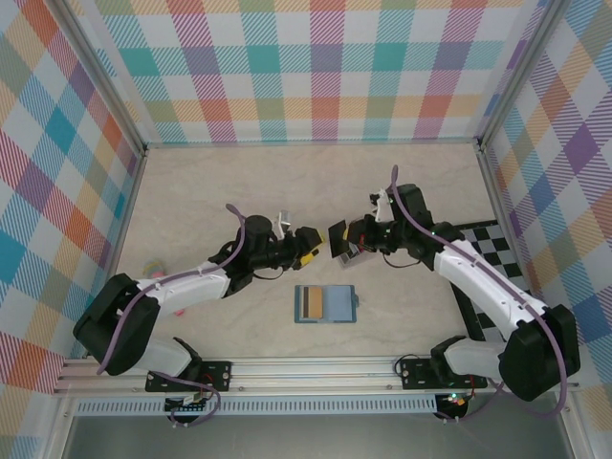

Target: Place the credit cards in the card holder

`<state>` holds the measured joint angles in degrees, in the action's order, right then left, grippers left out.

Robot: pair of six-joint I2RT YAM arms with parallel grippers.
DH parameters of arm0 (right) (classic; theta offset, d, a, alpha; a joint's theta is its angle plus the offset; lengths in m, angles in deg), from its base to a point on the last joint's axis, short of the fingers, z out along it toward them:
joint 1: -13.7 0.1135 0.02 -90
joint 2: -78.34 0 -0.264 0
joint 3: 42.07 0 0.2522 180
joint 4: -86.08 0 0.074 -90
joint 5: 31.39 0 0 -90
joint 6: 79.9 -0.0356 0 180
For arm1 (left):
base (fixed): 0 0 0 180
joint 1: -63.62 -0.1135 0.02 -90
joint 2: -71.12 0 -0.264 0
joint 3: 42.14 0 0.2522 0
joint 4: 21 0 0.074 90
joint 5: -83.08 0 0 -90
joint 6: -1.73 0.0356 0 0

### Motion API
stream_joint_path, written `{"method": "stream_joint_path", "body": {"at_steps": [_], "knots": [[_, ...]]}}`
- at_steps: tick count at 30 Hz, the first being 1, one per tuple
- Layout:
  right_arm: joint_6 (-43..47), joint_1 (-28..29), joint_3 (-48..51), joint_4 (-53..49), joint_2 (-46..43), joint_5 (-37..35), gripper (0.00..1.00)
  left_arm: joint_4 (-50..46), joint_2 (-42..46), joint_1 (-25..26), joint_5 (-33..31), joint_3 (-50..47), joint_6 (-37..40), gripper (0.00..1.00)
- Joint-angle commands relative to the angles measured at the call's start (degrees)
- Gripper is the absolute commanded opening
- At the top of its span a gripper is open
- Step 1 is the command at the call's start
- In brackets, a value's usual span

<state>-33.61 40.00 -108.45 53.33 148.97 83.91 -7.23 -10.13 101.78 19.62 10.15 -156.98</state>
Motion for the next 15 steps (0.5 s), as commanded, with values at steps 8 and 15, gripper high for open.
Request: {"method": "stream_joint_path", "body": {"at_steps": [8, 15], "knots": [[-7.65, -2.25, 3.63, 11.01, -1.19, 9.79, 0.04, 10.26, -1.58, -0.42, 3.69, 1.42, -3.36, 0.40], [-6.77, -3.01, 3.97, 10.25, -0.49, 11.41, 0.04, 10.88, -1.24, -0.46, 3.65, 1.27, -3.28, 0.24]]}}
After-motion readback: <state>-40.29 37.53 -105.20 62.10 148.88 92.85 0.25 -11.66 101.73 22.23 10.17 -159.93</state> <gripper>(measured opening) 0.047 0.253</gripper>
